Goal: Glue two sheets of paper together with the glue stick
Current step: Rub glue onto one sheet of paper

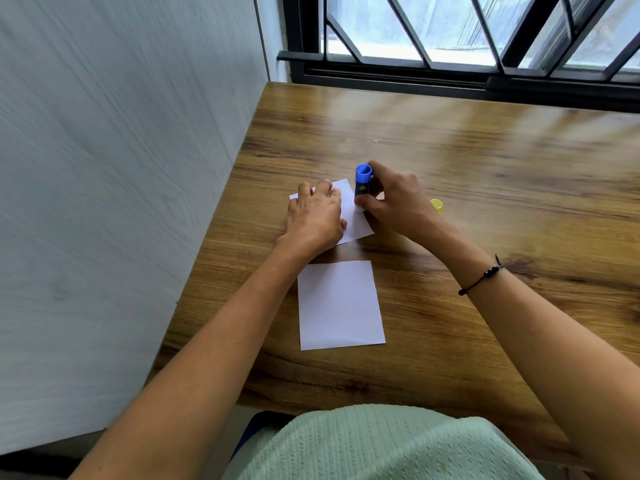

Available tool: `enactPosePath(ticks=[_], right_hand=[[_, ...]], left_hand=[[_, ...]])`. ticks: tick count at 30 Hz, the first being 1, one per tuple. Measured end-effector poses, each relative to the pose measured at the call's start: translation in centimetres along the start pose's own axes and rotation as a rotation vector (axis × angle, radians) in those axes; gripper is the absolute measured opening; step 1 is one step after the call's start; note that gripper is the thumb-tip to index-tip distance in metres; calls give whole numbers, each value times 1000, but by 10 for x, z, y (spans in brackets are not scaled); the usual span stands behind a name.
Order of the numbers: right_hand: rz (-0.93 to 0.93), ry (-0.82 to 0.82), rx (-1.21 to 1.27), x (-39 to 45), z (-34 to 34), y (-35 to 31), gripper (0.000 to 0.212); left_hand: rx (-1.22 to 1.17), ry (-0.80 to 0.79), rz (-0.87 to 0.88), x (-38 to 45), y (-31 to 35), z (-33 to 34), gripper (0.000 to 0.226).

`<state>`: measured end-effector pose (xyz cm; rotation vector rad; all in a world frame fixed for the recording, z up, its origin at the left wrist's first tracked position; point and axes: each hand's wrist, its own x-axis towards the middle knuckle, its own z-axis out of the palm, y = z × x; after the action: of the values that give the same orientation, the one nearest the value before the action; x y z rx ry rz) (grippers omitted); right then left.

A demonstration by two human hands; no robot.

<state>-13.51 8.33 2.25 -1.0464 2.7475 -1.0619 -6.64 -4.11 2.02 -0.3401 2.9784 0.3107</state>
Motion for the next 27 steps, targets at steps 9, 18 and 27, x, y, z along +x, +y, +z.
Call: enactPosePath(ticks=[9,18,27], right_hand=[[-20,2,-1,-17,-6,-3,32],[-4,-17,14,-39,-14,-7,29],[85,75,101,-44,-29,-9,21]], left_hand=[[29,-4,-28,4,3,2,57],[30,-1,-35,5,3,4,57],[105,56,-113,4,17,-2,43]])
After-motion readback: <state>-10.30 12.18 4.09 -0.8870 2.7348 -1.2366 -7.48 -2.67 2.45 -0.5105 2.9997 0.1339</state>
